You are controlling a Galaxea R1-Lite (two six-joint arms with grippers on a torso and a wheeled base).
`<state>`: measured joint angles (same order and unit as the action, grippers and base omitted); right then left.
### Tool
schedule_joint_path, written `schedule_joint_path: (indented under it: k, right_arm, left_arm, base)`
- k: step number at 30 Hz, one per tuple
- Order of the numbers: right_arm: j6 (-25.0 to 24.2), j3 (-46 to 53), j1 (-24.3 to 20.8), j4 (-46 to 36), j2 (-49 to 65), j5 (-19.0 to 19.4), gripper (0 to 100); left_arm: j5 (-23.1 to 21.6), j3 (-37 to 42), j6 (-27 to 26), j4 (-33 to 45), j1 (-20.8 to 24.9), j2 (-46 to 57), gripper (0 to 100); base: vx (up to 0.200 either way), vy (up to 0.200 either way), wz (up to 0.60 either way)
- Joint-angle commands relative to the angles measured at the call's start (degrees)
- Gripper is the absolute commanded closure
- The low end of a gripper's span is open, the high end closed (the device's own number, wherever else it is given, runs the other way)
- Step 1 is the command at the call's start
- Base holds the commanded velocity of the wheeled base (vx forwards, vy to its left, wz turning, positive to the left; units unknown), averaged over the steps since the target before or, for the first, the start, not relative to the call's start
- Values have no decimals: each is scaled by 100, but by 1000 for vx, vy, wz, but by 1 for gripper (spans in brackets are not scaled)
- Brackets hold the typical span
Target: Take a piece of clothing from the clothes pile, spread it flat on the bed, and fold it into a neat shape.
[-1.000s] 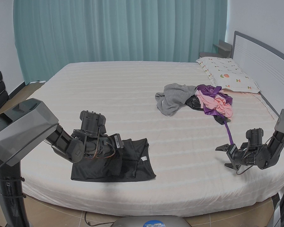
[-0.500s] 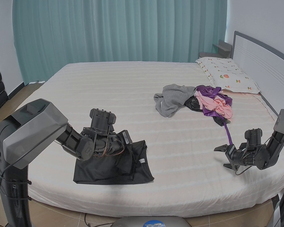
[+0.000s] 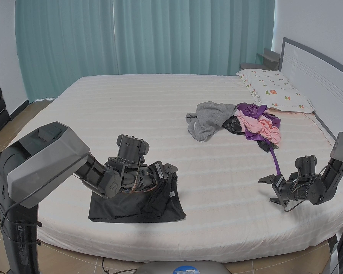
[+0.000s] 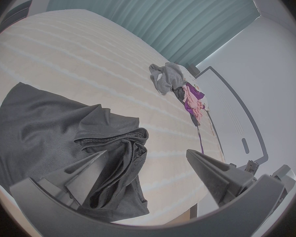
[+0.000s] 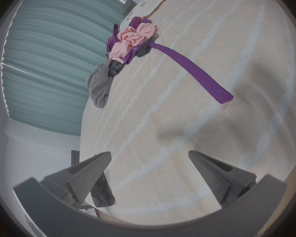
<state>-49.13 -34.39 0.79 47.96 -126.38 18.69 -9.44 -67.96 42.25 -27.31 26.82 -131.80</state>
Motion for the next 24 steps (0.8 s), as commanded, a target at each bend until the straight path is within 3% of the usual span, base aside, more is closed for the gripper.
schedule_joint_path:
  k: [1, 9, 15, 24]
  right_arm:
    - [9, 2, 0, 3, -9, 3, 0]
    - [9, 29, 0, 3, -1, -6, 0]
    - [9, 55, -44, 3, 8, -6, 0]
    - [9, 249, -193, 434, -45, -296, 0]
  left_arm:
    - [38, 125, -24, -47, -28, 217, 0]
    - [-6, 591, 99, -29, -318, 805, 0]
    - [-58, 1092, 653, -64, -810, 1016, 0]
    - [-515, 2419, 951, -820, -1434, 1280, 0]
  base:
    - [0, 0, 0]
    - [0, 0, 0]
    - [0, 0, 0]
    - [0, 200, 0]
